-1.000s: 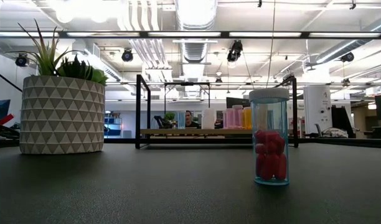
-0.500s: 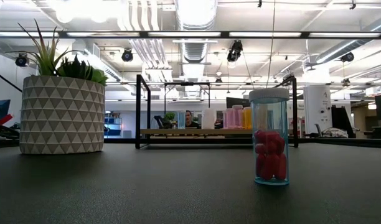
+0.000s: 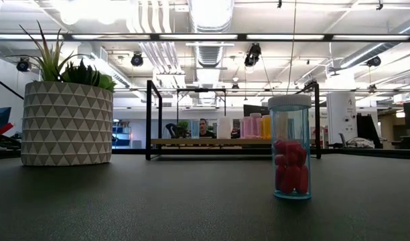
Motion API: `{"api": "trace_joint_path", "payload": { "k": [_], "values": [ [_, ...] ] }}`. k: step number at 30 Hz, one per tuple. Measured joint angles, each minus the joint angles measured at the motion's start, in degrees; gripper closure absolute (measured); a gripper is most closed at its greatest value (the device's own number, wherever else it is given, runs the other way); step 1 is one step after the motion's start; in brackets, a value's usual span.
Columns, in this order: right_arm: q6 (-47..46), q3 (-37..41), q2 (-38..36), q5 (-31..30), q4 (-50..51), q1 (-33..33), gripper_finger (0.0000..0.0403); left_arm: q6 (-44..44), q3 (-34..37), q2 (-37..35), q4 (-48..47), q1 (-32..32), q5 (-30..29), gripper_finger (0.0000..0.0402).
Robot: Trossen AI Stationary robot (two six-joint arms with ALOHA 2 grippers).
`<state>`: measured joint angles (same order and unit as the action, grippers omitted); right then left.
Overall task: Pick and place medicine bottles onto shelf by color
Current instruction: Put the top blue pill bottle on the shelf aligned with the other blue pill bottle
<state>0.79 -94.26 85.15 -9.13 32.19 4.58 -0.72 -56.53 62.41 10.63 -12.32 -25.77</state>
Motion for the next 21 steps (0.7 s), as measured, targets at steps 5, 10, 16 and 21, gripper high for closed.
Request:
{"api": "trace_joint_path", "payload": {
  "k": [5,10,16,21],
  "values": [
    [1.82,-6.92,3.78,-0.02,7.01,0.0,0.0303,2.0,0.0,0.0,-0.92,0.0,0.23,0.0212],
    [4.08,-13.49,6.94,-0.04,13.22,0.0,0.0303,6.09,0.02,-0.11,-2.74,0.14,0.5,0.0212],
    [6.34,-19.6,9.15,-0.09,18.18,0.0,0.0303,9.89,0.22,-0.16,-4.78,0.5,0.57,0.0212],
    [6.86,-20.37,9.37,-0.08,18.69,0.0,0.0303,9.91,0.22,-0.2,-4.84,0.63,0.56,0.0212]
  ]
}}
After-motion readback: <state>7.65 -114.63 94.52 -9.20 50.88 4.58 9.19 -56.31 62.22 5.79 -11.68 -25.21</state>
